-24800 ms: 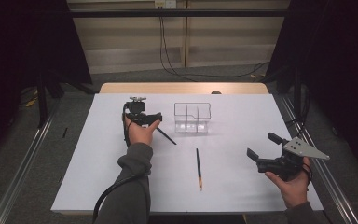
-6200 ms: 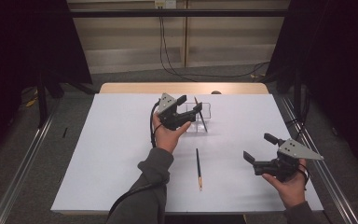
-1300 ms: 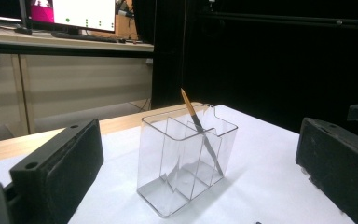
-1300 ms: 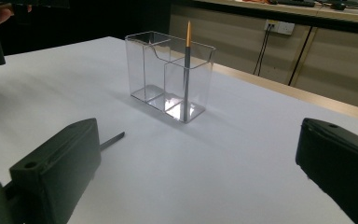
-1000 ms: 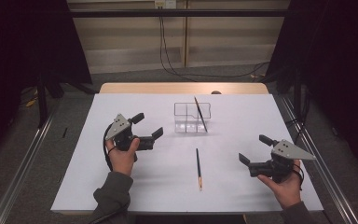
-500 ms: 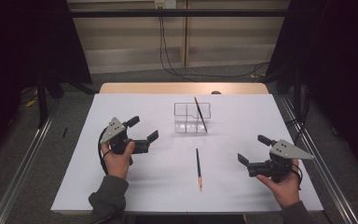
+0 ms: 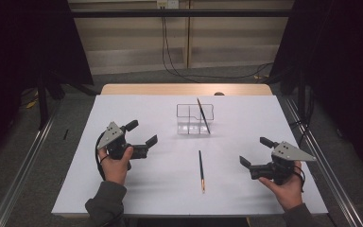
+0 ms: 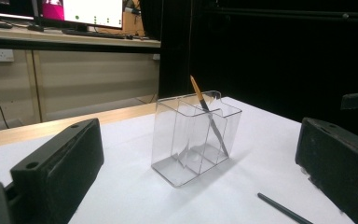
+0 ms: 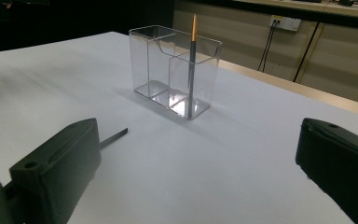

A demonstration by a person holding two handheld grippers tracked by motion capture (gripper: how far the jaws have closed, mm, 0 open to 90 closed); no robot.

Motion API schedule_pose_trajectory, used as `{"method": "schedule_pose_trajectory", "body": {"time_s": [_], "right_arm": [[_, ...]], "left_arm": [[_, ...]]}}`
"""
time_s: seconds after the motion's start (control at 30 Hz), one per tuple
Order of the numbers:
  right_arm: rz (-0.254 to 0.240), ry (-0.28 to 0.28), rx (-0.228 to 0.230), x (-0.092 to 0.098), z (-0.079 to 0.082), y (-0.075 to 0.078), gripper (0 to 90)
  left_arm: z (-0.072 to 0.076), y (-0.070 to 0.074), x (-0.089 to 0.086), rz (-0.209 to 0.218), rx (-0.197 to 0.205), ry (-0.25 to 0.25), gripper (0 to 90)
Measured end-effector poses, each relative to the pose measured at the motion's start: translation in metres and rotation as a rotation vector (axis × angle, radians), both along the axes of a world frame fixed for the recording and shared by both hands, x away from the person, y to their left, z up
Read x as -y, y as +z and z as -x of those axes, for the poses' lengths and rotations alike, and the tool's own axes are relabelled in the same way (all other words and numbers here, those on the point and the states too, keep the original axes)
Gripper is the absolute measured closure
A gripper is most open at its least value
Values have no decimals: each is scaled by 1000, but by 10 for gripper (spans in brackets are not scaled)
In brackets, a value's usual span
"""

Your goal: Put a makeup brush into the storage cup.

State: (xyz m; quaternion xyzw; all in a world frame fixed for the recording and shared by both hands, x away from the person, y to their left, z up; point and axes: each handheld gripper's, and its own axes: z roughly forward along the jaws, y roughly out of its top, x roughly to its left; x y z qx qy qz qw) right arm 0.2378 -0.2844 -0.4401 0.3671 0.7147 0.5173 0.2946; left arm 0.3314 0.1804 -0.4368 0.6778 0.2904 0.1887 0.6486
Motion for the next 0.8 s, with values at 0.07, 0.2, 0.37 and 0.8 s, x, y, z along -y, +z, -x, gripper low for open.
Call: {"method": "schedule_pose_trajectory", "body": {"time_s": [0.07,0.2,0.37,0.8], "right_arm": [[2,0,4,0,-1,0,0],[2,6,1,-2,-1,0,0],[-4,9,-2,-3,-3,-2,0],[-16,10,-21,-8,-8,-4,0]], "left_arm": [[1,0,1,21,-6,6,7],[3,0,-3,9,4,13,8],[7,1,-7,27,3,31,8],[10,0,-12,24,5,17,9]]}}
